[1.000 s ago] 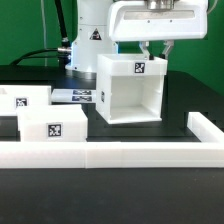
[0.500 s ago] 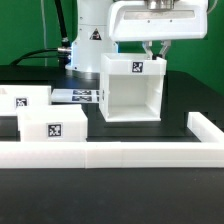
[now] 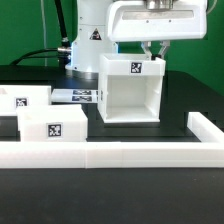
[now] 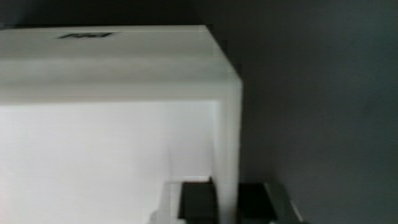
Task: Assemble drawer
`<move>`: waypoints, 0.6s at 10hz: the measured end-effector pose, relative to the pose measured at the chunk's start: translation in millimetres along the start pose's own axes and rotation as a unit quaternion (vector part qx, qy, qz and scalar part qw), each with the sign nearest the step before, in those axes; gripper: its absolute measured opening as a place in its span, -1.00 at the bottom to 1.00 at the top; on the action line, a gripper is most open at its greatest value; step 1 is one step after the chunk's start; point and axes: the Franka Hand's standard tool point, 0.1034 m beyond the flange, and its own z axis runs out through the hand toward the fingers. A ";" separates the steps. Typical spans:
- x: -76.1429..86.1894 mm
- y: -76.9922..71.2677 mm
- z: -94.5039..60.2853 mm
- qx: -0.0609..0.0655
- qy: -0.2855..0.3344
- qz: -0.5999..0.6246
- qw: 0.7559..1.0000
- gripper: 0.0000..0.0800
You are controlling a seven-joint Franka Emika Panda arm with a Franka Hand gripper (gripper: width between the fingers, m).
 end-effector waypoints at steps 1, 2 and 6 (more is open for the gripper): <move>8.1 1.4 0.5 0.001 0.002 0.005 1.000 -0.91; 15.1 1.7 1.0 0.002 0.005 0.006 1.000 -0.91; 70.4 -0.8 5.0 0.013 0.032 0.021 0.999 -0.91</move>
Offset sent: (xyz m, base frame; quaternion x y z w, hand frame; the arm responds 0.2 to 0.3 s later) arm 0.0399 -0.0015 -0.0103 -0.0190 0.0098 0.0369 0.9991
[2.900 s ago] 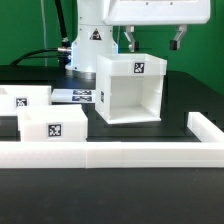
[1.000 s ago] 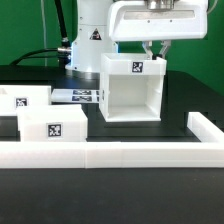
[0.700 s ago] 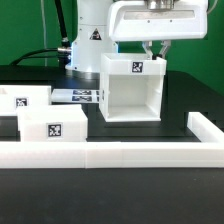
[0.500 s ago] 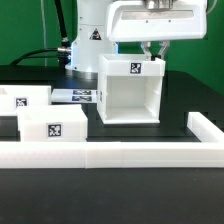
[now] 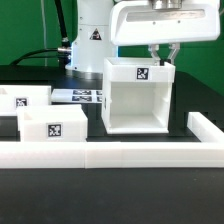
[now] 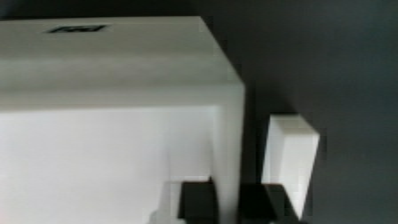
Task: Assemble drawer
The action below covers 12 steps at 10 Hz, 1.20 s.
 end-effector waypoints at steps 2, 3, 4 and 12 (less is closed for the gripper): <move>30.3 1.4 3.4 0.004 0.023 0.003 1.000 -0.91; 37.5 3.5 4.0 0.004 0.026 0.005 1.000 -0.91; 44.6 5.3 4.8 0.004 0.029 0.007 1.000 -0.91; 66.0 5.9 4.0 0.012 0.043 0.072 0.996 -0.90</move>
Offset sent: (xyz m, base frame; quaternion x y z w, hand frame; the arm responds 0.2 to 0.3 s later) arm 0.0361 -0.0077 -0.0105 -0.0048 0.0019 0.0112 0.9999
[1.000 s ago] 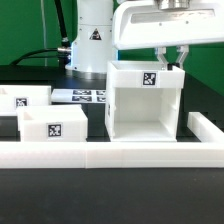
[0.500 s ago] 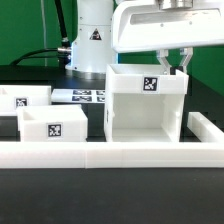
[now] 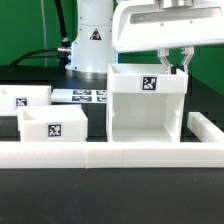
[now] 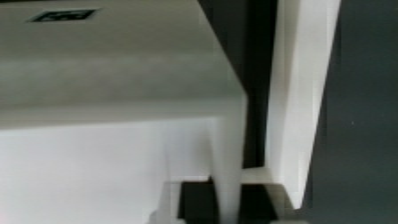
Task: Assemble drawer
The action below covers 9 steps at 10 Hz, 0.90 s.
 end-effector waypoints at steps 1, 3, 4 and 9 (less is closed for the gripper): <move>0.9 -0.6 -0.5 0.001 0.002 0.018 1.000 -0.90; -0.8 -9.2 0.8 0.003 0.003 0.109 0.994 -0.90; 0.6 -9.7 1.6 0.003 0.003 0.127 0.992 -0.89; 21.8 2.0 -5.6 0.025 0.026 0.301 0.953 -0.89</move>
Offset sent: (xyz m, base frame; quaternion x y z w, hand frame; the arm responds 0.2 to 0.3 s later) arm 0.0022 -0.0047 -0.0161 -0.0425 -0.0113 0.1988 0.9791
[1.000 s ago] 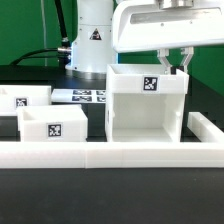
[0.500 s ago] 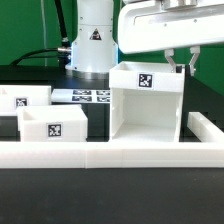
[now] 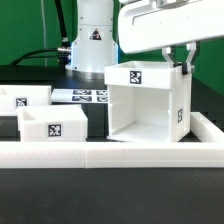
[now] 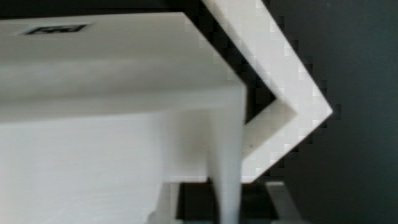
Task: Assemble drawer
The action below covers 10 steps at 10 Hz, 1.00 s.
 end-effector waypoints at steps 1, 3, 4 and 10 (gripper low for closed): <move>-1.2 -2.5 -0.8 0.004 0.000 0.037 0.999 -0.89; -0.6 -4.5 -2.0 0.011 0.001 0.063 0.998 -0.89; -0.1 -5.7 -2.8 0.014 0.000 0.098 0.995 -0.89; 17.1 -24.1 3.2 0.040 -0.012 0.309 0.950 -0.89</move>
Offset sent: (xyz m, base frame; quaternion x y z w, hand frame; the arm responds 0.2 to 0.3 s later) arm 0.0000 0.0000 0.0000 0.0000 0.0000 0.1938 0.9810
